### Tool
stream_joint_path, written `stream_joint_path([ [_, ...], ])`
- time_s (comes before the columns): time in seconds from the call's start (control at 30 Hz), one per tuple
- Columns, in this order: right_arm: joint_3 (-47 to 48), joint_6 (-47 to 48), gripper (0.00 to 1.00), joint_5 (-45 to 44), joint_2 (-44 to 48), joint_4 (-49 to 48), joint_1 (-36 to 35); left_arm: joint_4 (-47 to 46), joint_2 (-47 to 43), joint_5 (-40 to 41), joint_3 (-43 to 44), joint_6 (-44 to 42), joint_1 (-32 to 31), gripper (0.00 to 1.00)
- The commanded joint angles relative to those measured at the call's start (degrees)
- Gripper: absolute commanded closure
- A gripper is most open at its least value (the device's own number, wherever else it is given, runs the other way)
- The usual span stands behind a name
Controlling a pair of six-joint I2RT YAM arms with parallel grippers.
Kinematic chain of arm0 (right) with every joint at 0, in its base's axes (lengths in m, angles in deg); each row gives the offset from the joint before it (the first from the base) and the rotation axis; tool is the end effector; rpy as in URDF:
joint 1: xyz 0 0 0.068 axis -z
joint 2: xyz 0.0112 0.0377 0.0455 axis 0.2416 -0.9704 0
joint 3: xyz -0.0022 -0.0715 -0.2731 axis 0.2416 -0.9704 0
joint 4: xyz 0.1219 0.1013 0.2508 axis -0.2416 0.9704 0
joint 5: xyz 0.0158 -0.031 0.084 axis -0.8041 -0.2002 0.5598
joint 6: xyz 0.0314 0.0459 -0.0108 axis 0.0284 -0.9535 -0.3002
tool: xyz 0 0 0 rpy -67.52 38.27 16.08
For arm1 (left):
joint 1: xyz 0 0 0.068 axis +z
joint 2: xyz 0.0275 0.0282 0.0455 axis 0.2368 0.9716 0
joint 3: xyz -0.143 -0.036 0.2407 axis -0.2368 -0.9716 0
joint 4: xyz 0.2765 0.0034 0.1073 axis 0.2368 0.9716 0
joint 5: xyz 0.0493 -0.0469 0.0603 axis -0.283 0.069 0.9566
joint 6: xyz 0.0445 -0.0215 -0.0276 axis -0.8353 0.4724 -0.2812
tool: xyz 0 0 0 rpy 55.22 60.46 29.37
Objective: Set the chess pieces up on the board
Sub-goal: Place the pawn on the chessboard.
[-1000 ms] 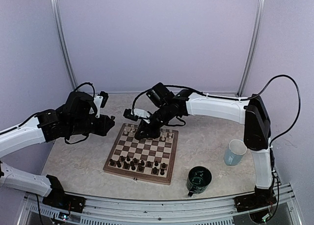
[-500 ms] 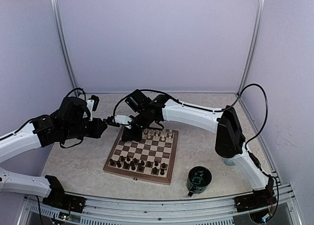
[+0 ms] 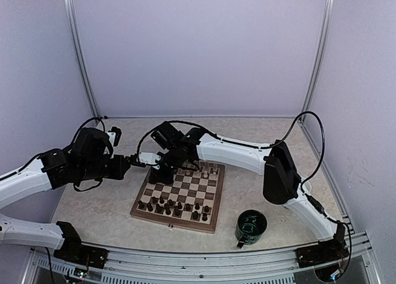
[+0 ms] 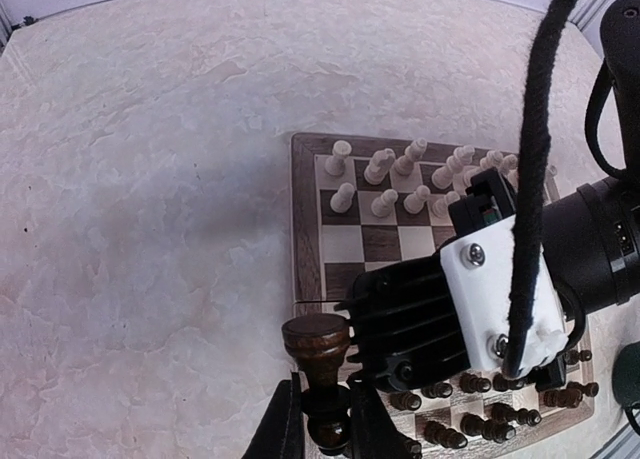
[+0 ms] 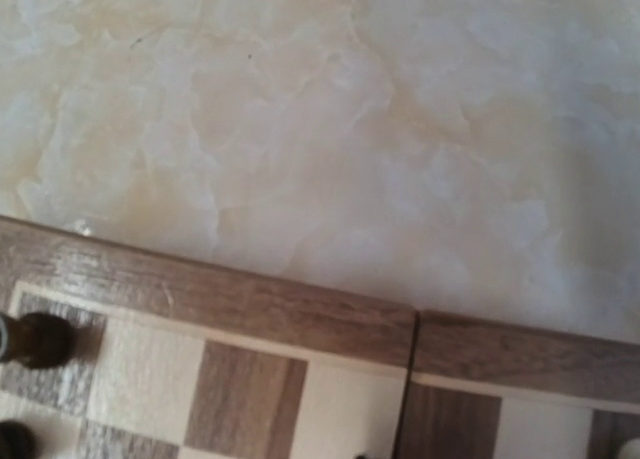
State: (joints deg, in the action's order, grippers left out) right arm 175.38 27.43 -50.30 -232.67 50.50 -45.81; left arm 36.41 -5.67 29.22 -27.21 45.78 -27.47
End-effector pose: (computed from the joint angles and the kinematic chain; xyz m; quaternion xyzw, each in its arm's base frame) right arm 0.2941 0.5301 0.1914 -0.6554 0.6658 0.2460 0.2581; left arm 0.1868 -0.1507 0.2679 0.0738 0.9016 -0.1324 0.4052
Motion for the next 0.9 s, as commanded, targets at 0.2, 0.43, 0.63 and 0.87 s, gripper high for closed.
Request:
stream_joint_path([
  [0.2, 1.51, -0.19, 0.90, 3.62, -3.61, -0.80, -2.80, -3.94, -0.41, -1.20, 0.41, 1.41, 0.13, 0.94],
  [0.43, -0.97, 0.07, 0.80, 4.10, -2.49, -1.05, -2.79, -1.50, -0.79, 0.06, 1.11, 3.02, 1.29, 0.94],
  [0.63, -1.25, -0.36, 0.63, 4.45, -0.63, -0.88, -2.83, -1.44, -1.43, -0.46, 1.22, 2.94, 1.96, 0.94],
  [0.87, -5.68, 1.18, 0.59, 6.82, 6.57, 1.73, -1.49, -0.62, -1.84, -3.34, 3.06, 1.95, 2.51, 0.93],
])
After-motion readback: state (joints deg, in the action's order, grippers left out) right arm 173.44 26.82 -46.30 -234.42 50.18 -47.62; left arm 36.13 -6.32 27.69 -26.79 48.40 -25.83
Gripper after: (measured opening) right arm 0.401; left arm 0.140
